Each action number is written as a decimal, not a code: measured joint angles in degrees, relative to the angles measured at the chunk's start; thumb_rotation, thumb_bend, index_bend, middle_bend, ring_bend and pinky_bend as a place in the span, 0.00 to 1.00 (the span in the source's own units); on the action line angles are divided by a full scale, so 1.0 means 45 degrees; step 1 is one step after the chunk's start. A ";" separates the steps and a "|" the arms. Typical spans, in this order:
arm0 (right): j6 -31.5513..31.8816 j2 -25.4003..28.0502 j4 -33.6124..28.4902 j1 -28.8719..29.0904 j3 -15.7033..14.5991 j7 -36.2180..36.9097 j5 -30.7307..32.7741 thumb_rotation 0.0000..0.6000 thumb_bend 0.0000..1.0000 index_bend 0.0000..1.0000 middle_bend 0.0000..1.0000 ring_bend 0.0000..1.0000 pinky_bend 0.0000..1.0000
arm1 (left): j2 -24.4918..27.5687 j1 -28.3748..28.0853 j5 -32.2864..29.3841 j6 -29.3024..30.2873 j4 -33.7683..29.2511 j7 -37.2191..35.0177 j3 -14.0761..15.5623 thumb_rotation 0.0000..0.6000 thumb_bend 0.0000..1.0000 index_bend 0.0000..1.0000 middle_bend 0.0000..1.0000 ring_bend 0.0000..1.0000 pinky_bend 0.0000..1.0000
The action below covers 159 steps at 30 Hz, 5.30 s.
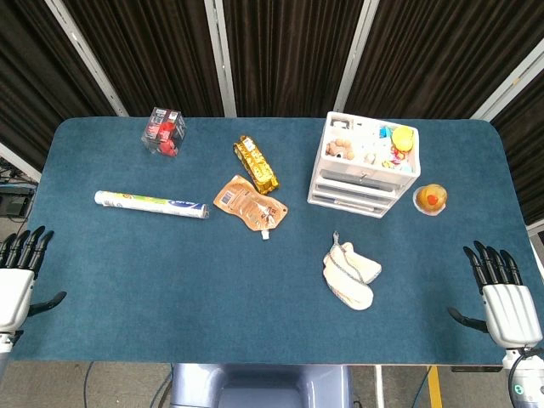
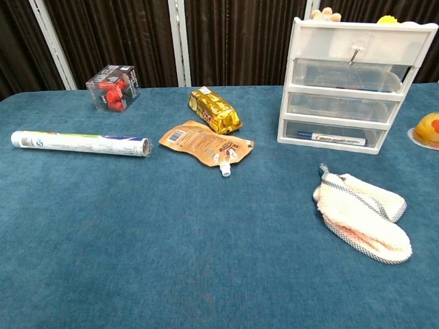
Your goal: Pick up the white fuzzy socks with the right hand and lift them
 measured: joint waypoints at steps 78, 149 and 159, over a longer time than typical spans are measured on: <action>-0.2713 -0.8137 0.0018 0.4735 0.1964 -0.7273 0.8385 1.00 0.41 0.64 0.99 0.97 0.91 | 0.0049 -0.0133 -0.0695 -0.0426 -0.0414 -0.0528 -0.0191 1.00 0.01 0.00 0.00 0.00 0.00; -0.0961 -0.7122 0.2105 0.5690 0.4097 -0.3131 0.3827 1.00 0.42 0.65 1.00 0.97 0.91 | -0.0037 -0.0134 -0.1023 -0.0513 -0.0625 -0.0488 -0.0249 1.00 0.02 0.00 0.00 0.00 0.00; -0.1029 -0.7313 0.2612 0.5583 0.3856 -0.3037 0.4031 1.00 0.42 0.65 1.00 0.97 0.91 | -0.0025 -0.0136 -0.1038 -0.0532 -0.0644 -0.0523 -0.0249 1.00 0.02 0.00 0.00 0.00 0.00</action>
